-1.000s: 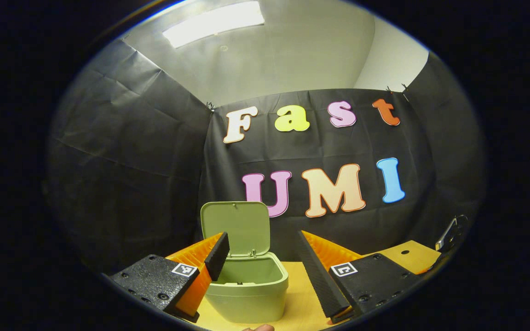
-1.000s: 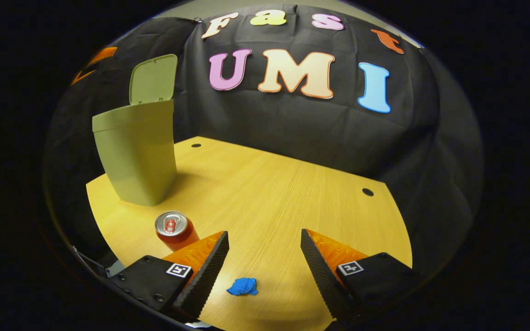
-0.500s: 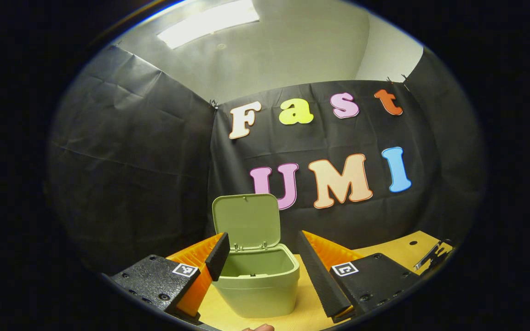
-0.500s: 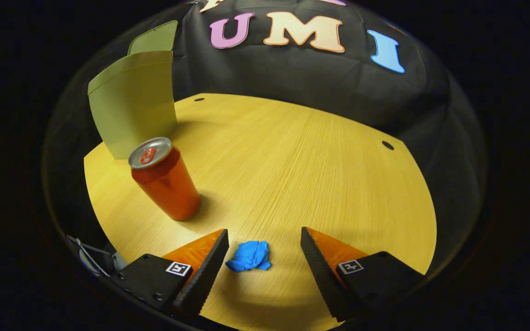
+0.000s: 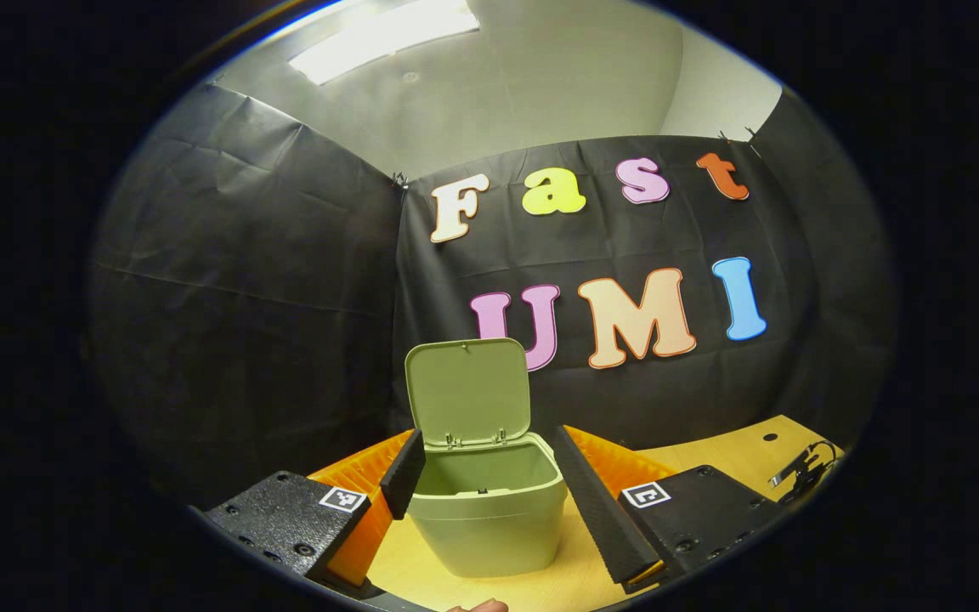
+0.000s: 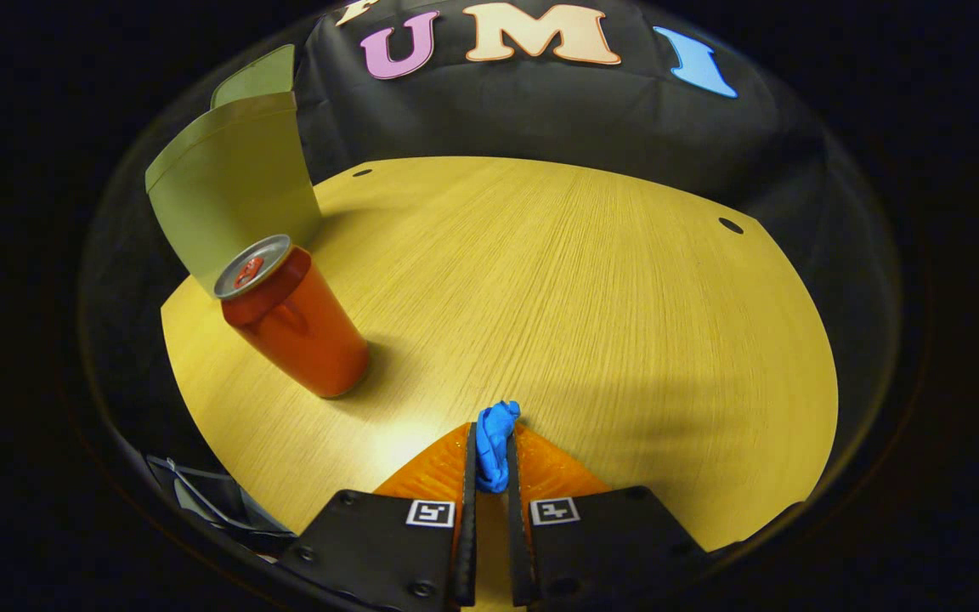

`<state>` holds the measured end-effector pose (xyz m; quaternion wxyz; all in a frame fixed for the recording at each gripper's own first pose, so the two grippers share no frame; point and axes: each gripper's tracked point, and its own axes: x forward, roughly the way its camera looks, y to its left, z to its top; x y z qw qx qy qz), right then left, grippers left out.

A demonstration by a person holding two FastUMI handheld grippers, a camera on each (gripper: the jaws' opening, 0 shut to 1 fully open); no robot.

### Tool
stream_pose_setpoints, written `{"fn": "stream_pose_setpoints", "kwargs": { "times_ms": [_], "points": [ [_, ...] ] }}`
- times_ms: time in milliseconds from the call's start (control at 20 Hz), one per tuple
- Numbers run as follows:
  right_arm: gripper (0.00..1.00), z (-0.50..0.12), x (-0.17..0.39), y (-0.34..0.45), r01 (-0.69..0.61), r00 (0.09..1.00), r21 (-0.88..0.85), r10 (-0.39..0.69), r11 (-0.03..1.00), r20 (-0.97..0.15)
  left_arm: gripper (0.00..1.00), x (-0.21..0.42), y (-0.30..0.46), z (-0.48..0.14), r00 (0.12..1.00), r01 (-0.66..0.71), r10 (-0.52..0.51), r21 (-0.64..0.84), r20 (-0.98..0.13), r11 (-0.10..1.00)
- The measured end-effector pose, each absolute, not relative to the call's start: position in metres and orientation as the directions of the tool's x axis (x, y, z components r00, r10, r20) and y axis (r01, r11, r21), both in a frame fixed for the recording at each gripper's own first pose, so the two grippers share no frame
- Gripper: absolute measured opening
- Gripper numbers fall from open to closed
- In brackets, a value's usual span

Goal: Press the lid of the desktop garbage bin to open it, pick up the crumpled paper on the desktop and throw it into the bin, then pick up the pop can on the desktop and drop it into the bin, and finally close the garbage bin lid.

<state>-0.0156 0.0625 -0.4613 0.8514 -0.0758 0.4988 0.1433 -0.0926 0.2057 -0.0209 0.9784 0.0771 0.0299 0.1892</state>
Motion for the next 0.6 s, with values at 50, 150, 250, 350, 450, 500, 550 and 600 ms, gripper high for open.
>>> {"fn": "stream_pose_setpoints", "kwargs": {
  "times_ms": [50, 150, 250, 350, 450, 500, 550, 600],
  "points": [
    [0.18, -0.454, -0.01, 0.065, -0.318, 0.482, 0.017, 0.177, 0.948, -0.858, 0.93, -0.093, 0.206, -0.021, 0.927, -0.365, 0.375, 0.161, -0.03, 0.917],
    [0.18, -0.432, 0.004, 0.071, -0.323, 0.521, 0.023, 0.198, 0.946, -0.83, 0.93, -0.093, 0.206, -0.023, 0.927, -0.364, 0.374, 0.16, -0.035, 0.918],
    [0.18, -0.406, 0.021, 0.083, -0.328, 0.568, 0.03, 0.223, 0.944, -0.793, 0.93, -0.093, 0.207, -0.025, 0.927, -0.364, 0.374, 0.157, -0.039, 0.918],
    [0.18, -0.381, 0.037, 0.095, -0.339, 0.61, 0.041, 0.252, 0.94, -0.751, 0.93, -0.095, 0.208, -0.028, 0.927, -0.361, 0.372, 0.153, -0.044, 0.92],
    [0.18, -0.358, 0.051, 0.107, -0.355, 0.65, 0.033, 0.272, 0.934, -0.71, 0.93, -0.098, 0.21, -0.032, 0.927, -0.36, 0.372, 0.153, -0.052, 0.92],
    [0.14, -0.346, 0.058, 0.112, -0.363, 0.667, 0.024, 0.278, 0.932, -0.691, 0.93, -0.099, 0.212, -0.034, 0.926, -0.362, 0.374, 0.152, -0.057, 0.92],
    [0.18, -0.335, 0.064, 0.118, -0.37, 0.682, 0.022, 0.288, 0.929, -0.672, 0.93, -0.1, 0.214, -0.036, 0.925, -0.362, 0.375, 0.15, -0.062, 0.92],
    [0.18, -0.324, 0.071, 0.123, -0.377, 0.694, 0.021, 0.298, 0.926, -0.656, 0.93, -0.101, 0.215, -0.038, 0.924, -0.364, 0.376, 0.146, -0.069, 0.92]
  ]
}}
